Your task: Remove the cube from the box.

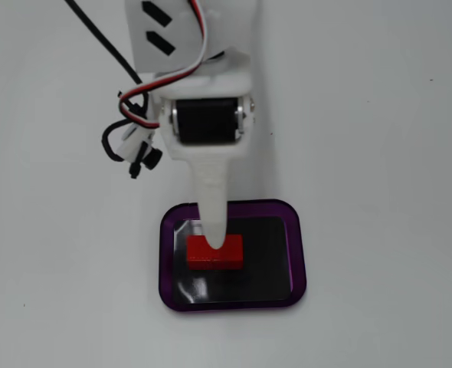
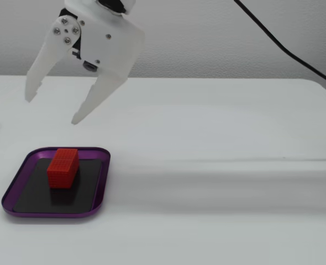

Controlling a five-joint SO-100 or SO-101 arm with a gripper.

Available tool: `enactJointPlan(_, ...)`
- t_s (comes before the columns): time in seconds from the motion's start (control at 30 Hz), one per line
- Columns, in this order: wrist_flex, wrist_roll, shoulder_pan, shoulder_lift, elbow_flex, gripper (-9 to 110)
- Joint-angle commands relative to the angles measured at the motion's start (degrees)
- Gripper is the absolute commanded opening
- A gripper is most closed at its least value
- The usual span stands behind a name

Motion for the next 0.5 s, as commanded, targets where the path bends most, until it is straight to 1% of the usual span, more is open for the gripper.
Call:
enactJointPlan(0.0,0.2,-0.1,-2.4,-0.4,-1.9,19)
enactJointPlan(0.1,0.2,-0.4,-3.6,-2.7,-1.9,19)
enactJointPlan(0.47,-0.2,-0.8,-2.8,-11.0,-2.8,19)
